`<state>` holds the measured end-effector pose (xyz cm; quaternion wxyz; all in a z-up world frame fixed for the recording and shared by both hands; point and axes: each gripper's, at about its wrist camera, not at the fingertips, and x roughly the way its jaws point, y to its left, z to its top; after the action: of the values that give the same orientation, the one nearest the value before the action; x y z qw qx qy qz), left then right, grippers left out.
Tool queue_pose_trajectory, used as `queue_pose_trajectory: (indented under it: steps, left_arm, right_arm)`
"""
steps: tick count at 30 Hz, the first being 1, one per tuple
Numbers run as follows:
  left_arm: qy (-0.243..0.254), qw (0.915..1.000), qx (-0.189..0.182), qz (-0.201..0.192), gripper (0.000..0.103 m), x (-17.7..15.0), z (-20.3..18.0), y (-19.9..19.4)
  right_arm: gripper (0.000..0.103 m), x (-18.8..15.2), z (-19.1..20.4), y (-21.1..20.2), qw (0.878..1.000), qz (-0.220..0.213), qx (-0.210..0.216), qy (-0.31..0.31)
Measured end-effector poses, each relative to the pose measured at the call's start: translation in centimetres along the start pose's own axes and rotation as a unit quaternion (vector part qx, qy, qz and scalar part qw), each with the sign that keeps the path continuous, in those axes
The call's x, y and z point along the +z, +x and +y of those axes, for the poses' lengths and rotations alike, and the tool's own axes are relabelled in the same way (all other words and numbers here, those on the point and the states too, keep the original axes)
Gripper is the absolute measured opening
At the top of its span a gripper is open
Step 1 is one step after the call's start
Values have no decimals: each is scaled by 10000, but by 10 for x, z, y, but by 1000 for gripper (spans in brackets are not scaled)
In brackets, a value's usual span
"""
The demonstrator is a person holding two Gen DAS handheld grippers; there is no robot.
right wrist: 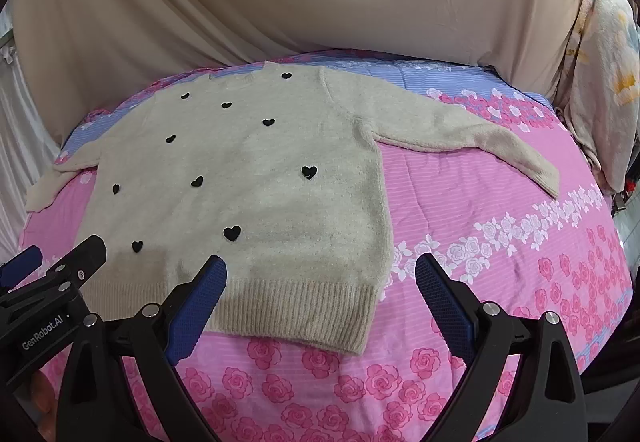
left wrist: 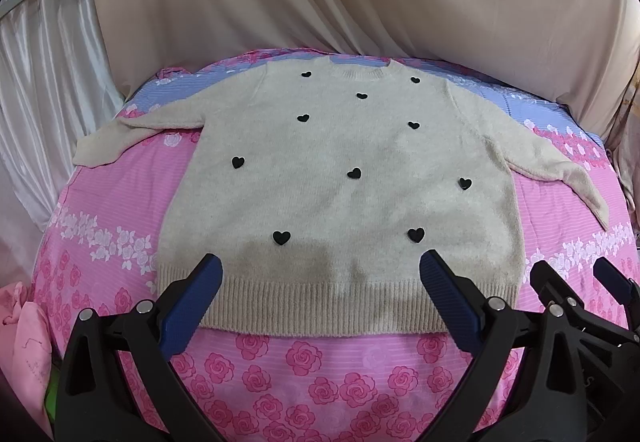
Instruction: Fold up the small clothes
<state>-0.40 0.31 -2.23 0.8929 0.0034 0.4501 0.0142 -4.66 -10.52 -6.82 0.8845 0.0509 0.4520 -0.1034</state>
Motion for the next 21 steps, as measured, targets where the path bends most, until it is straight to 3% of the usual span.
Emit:
queue_pose_trajectory:
  steps: [21]
  left_arm:
    - [-52,9999,88,58,97,3,16,6]
  right_arm:
    - [94,1,10,6,10000,39,75,-52]
